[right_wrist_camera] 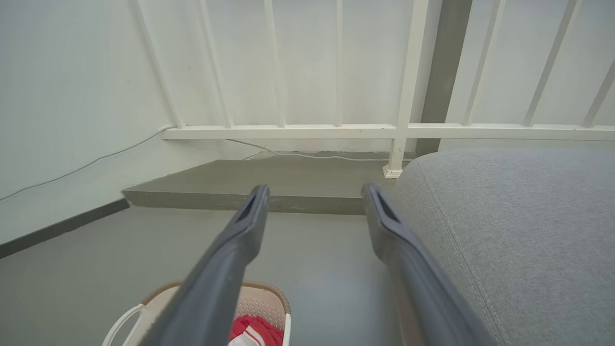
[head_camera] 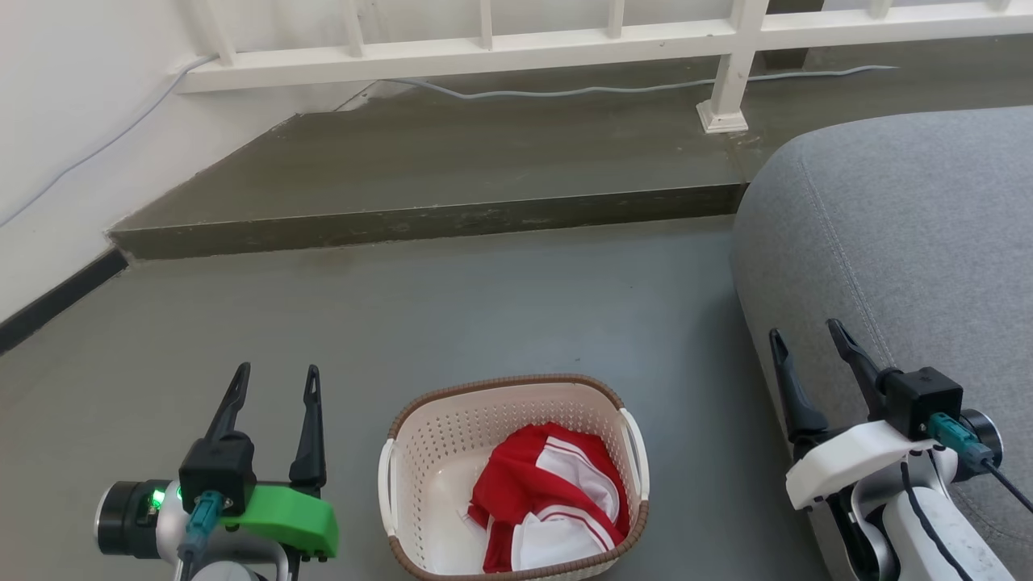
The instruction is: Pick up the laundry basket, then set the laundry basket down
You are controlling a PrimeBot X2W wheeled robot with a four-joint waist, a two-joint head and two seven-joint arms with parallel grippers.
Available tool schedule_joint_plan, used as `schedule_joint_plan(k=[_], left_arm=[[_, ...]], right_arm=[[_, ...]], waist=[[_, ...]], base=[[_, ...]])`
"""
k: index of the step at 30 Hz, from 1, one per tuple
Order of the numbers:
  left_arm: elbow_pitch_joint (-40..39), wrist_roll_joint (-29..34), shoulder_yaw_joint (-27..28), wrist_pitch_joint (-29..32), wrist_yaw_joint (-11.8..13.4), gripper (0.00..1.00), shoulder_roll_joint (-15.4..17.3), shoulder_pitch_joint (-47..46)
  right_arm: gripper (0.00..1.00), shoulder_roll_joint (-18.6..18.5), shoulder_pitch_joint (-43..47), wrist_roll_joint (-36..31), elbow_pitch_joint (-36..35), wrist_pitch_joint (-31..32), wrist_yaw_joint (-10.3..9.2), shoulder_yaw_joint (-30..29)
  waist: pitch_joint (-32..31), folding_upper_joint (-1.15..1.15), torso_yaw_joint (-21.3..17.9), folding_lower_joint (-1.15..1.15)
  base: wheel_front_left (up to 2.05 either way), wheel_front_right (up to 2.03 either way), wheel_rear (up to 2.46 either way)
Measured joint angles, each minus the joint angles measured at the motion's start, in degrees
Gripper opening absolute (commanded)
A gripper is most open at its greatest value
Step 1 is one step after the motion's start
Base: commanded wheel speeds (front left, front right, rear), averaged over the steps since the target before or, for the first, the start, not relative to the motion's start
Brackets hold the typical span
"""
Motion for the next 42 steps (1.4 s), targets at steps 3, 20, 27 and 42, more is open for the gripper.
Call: schedule_joint_plan(k=[3,20,27,42], left_arm=[[0.1,0.5,-0.1,0.0,0.4,1.0,-0.3,0.0],[1.8,0.1,0.7,0.0,0.4,1.0,-1.5,0.3],[2.3,0.1,0.8,0.0,0.4,1.0,-1.6,0.4],[2.5,0.1,0.1,0.0,0.4,1.0,-2.8,0.1]], right_arm=[[1.0,0.0,0.0,-0.8,0.1,-0.3,0.01,0.2],[1.0,1.4,0.0,0.3,1.0,-0.3,0.74,-2.0],[1.0,1.7,0.0,0.3,1.4,-0.3,1.35,-2.5],[1.0,2.3,-0.5,0.3,2.0,-0.3,2.42,-3.0]], waist=[[0.0,0.0,0.0,0.0],[0.0,0.0,0.2,0.0],[0.0,0.0,0.2,0.0],[4.3,0.0,0.2,0.0]], base=[[0.0,0.0,0.0],[0.0,0.0,0.0],[0.0,0.0,0.0],[0.0,0.0,0.0]])
